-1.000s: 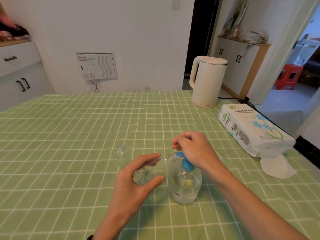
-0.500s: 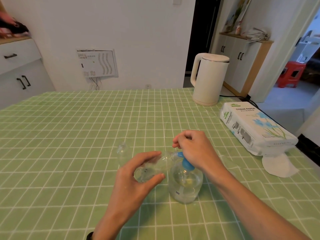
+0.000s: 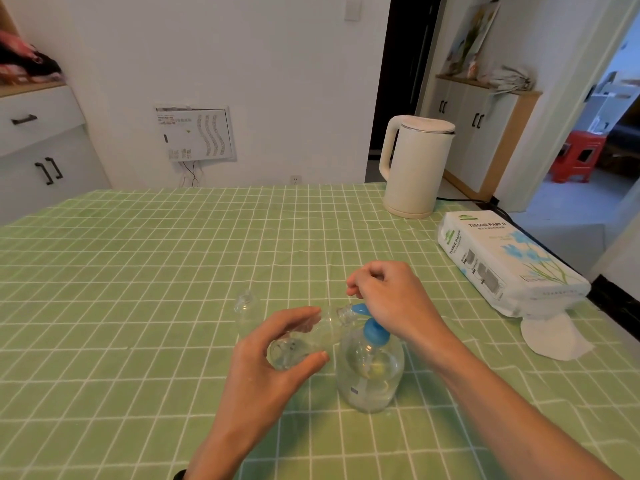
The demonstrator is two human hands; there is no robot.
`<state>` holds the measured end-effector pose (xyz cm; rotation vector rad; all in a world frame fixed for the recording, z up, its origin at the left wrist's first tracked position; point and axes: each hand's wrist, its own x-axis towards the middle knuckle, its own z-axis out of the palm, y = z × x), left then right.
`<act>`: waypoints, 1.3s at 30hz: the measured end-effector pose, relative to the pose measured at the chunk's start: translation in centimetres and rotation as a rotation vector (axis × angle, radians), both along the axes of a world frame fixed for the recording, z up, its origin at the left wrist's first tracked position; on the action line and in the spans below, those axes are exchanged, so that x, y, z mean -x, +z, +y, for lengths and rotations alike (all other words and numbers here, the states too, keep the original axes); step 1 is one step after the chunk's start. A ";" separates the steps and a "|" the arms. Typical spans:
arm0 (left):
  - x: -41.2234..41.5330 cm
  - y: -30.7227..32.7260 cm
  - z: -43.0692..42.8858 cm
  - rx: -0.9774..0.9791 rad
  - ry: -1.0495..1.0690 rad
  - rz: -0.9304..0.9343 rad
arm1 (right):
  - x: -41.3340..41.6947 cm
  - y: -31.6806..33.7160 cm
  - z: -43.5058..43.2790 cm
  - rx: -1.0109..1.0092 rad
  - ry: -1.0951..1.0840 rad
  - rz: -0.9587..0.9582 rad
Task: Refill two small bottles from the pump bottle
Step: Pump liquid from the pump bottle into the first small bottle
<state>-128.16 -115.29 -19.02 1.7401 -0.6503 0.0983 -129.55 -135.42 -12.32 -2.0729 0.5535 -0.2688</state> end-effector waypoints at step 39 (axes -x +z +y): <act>0.1 0.0 0.1 -0.004 0.004 0.013 | 0.1 -0.3 0.4 -0.052 -0.010 -0.015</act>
